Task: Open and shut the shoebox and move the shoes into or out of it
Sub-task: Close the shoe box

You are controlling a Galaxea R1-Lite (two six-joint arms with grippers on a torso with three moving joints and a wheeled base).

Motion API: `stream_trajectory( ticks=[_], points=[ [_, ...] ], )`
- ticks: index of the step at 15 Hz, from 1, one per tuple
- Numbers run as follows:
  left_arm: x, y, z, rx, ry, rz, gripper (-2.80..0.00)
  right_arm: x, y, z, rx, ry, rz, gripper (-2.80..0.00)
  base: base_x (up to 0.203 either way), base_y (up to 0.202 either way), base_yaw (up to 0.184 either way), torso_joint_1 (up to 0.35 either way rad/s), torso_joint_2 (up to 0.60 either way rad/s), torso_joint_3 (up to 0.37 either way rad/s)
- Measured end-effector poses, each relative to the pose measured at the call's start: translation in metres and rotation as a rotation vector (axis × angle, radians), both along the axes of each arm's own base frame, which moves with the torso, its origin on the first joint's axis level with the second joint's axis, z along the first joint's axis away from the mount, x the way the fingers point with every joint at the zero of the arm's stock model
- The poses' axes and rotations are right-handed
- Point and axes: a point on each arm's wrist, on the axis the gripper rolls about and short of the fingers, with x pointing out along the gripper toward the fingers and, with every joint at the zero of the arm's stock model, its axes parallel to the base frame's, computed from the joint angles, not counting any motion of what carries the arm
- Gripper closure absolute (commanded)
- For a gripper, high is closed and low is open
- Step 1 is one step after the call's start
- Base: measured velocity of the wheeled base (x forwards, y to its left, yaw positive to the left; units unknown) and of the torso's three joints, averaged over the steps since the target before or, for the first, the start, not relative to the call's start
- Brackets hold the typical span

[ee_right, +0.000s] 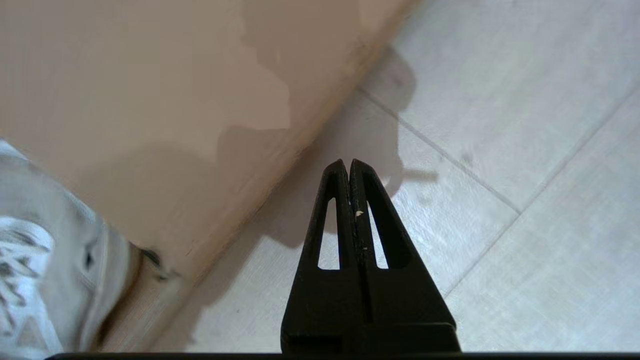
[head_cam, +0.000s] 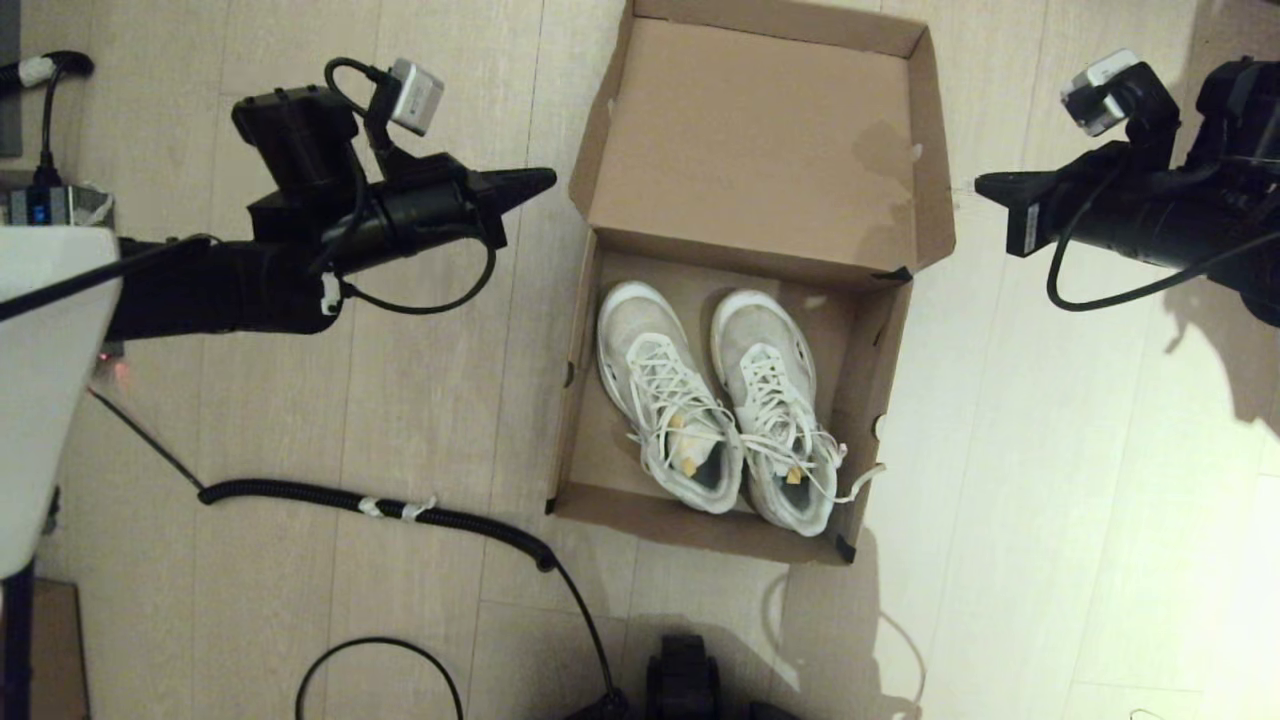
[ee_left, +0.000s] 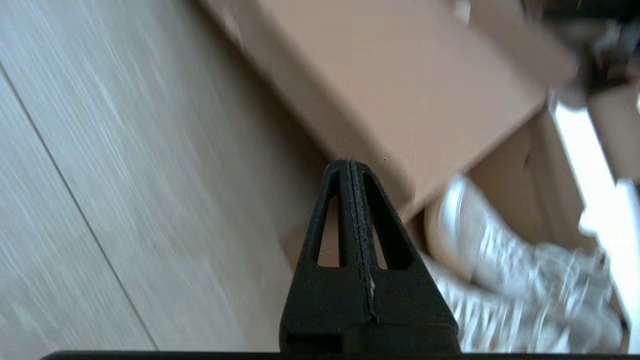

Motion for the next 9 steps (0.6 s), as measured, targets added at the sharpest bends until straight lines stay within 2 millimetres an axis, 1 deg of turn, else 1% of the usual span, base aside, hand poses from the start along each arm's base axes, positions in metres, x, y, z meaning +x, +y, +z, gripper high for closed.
stream_trajectory(
  ticks=[3, 6, 9],
  points=[
    [0.005, 0.004, -0.015, 0.019, 0.031, 0.010, 0.00, 0.002, 0.000, -0.009, 0.005, 0.032, 0.001, 0.00, 0.000, 0.000, 0.000, 0.000, 0.00, 0.000],
    [0.010, 0.003, -0.025, 0.024, 0.050, 0.011, 0.00, 0.002, 0.001, -0.012, 0.022, 0.046, 0.004, 0.00, 0.000, 0.000, 0.000, 0.000, 0.00, 0.000],
    [0.017, -0.001, -0.031, 0.025, 0.040, 0.007, 0.00, 0.003, 0.014, -0.012, 0.119, 0.079, 0.040, 0.00, 0.000, 0.000, 0.000, 0.000, 0.00, 0.000]
  ],
)
